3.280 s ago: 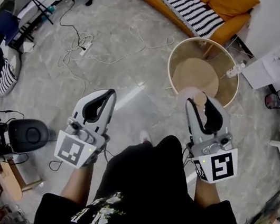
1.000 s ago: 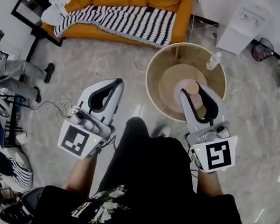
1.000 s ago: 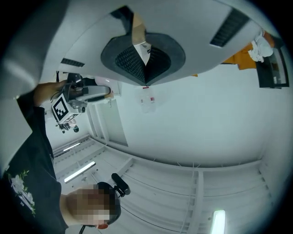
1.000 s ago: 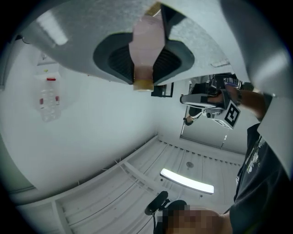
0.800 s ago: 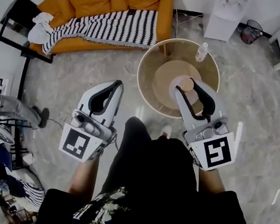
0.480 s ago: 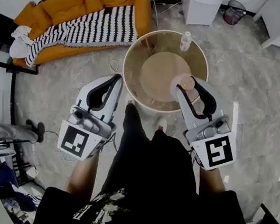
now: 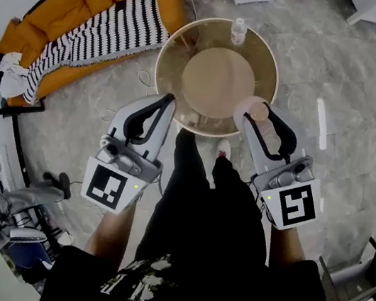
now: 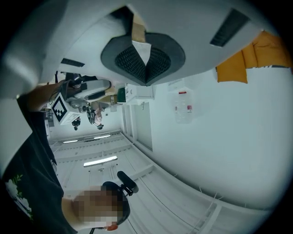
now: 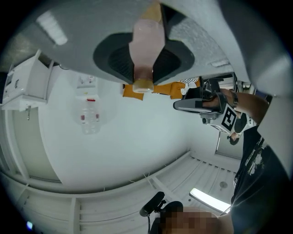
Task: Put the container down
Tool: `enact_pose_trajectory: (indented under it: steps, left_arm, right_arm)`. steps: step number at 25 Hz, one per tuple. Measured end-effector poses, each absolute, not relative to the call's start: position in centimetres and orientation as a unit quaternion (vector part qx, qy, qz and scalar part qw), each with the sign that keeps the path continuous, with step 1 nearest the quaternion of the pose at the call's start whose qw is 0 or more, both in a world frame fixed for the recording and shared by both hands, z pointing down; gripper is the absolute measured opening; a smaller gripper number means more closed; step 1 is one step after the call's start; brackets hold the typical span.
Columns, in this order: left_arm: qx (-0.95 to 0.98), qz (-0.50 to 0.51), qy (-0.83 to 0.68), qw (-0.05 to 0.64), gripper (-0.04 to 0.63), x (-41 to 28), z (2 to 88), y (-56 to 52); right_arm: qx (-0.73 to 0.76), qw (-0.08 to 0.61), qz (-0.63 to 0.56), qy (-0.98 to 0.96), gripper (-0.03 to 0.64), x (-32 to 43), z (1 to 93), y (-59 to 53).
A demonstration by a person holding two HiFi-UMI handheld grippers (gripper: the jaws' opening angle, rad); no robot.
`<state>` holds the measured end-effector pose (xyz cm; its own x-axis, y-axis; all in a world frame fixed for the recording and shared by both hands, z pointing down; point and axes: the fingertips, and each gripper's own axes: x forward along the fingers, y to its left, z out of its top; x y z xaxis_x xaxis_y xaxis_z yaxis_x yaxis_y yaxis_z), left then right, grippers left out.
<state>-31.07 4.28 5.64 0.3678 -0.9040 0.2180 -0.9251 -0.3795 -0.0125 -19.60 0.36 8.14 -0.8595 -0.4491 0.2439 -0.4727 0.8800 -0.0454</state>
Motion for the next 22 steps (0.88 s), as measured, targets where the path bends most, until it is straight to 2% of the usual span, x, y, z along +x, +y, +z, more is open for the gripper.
enact_pose_trajectory:
  steps: [5, 10, 16, 22]
  left_arm:
    - [0.852, 0.095, -0.509, 0.075, 0.001, -29.0, 11.7, 2.5]
    - [0.871, 0.087, -0.479, 0.058, 0.002, -25.7, 19.7, 1.9]
    - [0.878, 0.099, -0.454, 0.115, 0.001, -27.4, 28.5, 0.9]
    - [0.895, 0.135, -0.410, 0.115, 0.002, -25.8, 36.7, 2.5]
  right_arm:
    - [0.260, 0.132, 0.049, -0.955, 0.121, -18.3, 12.8, 0.2]
    - [0.295, 0.132, 0.045, -0.945, 0.121, -15.9, 20.9, 1.1]
    - [0.345, 0.134, 0.063, -0.927, 0.121, -17.3, 27.4, -1.3]
    - [0.380, 0.107, 0.064, -0.917, 0.121, -16.3, 36.1, -0.6]
